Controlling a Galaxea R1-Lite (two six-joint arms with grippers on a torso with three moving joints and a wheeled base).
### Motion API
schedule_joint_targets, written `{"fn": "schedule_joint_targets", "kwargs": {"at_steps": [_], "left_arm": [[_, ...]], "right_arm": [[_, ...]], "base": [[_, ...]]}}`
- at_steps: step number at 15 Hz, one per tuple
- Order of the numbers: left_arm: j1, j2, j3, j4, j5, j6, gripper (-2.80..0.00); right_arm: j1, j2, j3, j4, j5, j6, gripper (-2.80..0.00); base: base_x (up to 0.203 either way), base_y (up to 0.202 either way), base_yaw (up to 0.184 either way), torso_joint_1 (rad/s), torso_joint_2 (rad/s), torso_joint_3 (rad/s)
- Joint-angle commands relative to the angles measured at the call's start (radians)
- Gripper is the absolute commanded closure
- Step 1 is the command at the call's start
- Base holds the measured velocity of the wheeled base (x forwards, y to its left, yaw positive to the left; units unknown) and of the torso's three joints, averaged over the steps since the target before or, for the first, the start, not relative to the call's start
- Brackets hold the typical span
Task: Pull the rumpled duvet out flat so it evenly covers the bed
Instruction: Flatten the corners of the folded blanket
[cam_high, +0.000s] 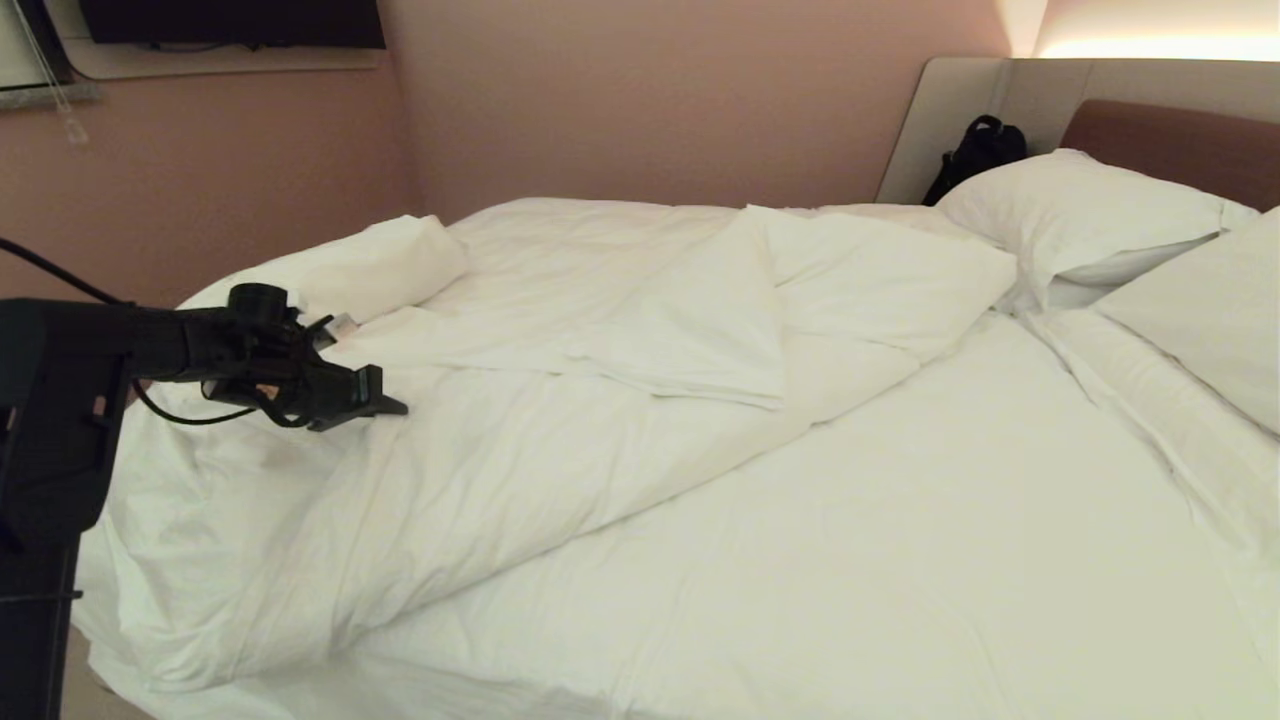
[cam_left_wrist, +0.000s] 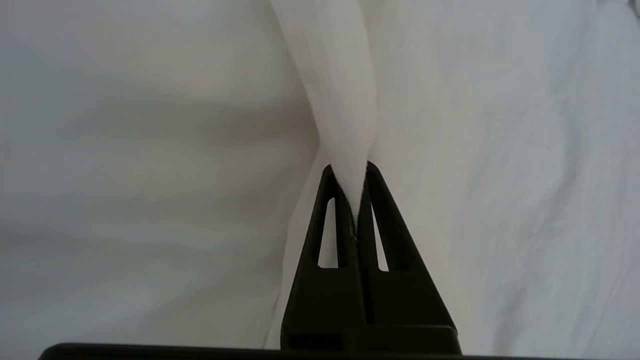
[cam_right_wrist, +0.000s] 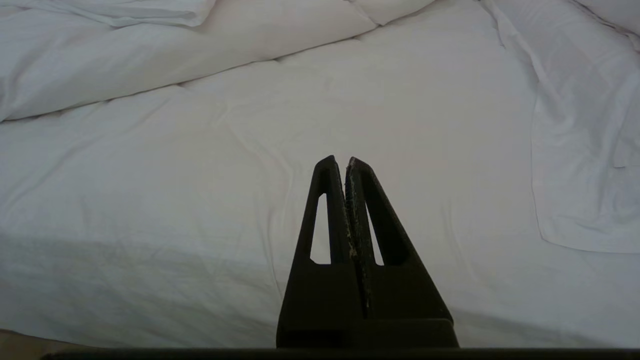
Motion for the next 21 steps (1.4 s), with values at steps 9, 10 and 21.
{"fn": "schedule_joint_targets", "kwargs": {"at_steps": [9, 10, 21], "left_arm": [[-0.013, -0.253, 0.014, 0.316, -0.176, -0.002, 0.0], [-0.018, -0.273, 0.018, 0.342, -0.189, 0.001, 0.0], [-0.145, -0.624, 0.419, 0.347, -0.225, 0.09, 0.0]], "right_arm": [[0.0, 0.0, 0.0, 0.0, 0.0, 0.0, 0.0], [0.0, 0.0, 0.0, 0.0, 0.0, 0.0, 0.0], [0.0, 0.0, 0.0, 0.0, 0.0, 0.0, 0.0]], "base": [[0.0, 0.0, 0.0, 0.0, 0.0, 0.0], [0.0, 0.0, 0.0, 0.0, 0.0, 0.0], [0.0, 0.0, 0.0, 0.0, 0.0, 0.0]]}}
